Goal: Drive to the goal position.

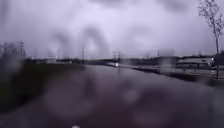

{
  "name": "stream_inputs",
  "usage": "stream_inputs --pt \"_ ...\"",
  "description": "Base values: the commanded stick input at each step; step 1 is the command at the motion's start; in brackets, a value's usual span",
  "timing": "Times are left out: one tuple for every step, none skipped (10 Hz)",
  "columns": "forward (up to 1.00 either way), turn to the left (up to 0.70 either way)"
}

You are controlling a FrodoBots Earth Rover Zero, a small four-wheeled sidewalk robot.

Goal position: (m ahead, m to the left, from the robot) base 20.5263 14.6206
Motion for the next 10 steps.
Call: stream_inputs --pt "0.70 0.00" --pt "0.70 0.00" --pt "0.70 0.00" --pt "0.70 0.00" --pt "0.70 0.00" --pt "0.70 0.00" --pt "0.70 0.00" --pt "0.70 0.00" --pt "0.69 0.00" --pt "0.70 0.00"
